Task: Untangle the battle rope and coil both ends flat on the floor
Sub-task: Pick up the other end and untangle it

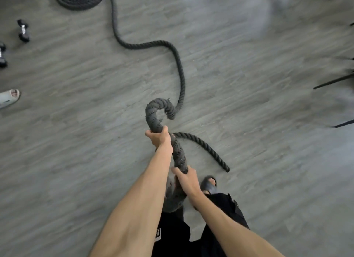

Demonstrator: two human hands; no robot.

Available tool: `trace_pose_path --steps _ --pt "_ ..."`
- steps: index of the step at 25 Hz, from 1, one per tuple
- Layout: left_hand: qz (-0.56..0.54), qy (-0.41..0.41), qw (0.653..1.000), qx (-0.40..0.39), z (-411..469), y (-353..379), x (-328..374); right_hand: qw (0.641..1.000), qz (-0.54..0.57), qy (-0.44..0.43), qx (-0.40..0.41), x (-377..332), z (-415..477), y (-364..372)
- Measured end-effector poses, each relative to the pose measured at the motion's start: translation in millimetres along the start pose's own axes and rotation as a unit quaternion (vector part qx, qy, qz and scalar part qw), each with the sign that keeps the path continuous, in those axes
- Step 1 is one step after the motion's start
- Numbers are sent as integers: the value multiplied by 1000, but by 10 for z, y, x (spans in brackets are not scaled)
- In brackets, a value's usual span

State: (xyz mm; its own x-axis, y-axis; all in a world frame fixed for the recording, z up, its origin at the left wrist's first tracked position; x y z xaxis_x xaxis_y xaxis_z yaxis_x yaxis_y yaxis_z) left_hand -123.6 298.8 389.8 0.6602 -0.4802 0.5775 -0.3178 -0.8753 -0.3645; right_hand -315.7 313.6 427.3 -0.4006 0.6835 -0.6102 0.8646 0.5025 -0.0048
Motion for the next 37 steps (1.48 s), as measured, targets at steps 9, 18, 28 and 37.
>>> trace_pose_path --steps 9,18,28,37 --pt "427 38 811 -398 -1533 -10 -1807 874 349 224 -254 237 -393 -1210" --pt "305 5 853 -423 -3157 43 -3212 896 403 144 -121 590 -441 -2783" --pt "7 -69 898 -435 -4258 221 -4453 986 34 120 -109 2920 -1425 -3680" --pt "-350 -248 897 -110 -4638 -933 -5616 893 -386 1 -229 3815 -2609 -4108"
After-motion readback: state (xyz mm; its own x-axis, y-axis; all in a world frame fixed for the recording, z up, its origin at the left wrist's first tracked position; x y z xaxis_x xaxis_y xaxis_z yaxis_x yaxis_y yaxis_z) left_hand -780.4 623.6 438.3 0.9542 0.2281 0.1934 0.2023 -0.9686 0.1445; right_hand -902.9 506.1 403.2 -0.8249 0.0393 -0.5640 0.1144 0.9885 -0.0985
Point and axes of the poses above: each hand's wrist, its own z-axis towards the middle knuckle, its own y-axis out of the palm, x = y × z, the point moved 8 cm from there along z, towards the middle knuckle, and after that the axes turned 11 degrees about z, right-handed, at the moved point
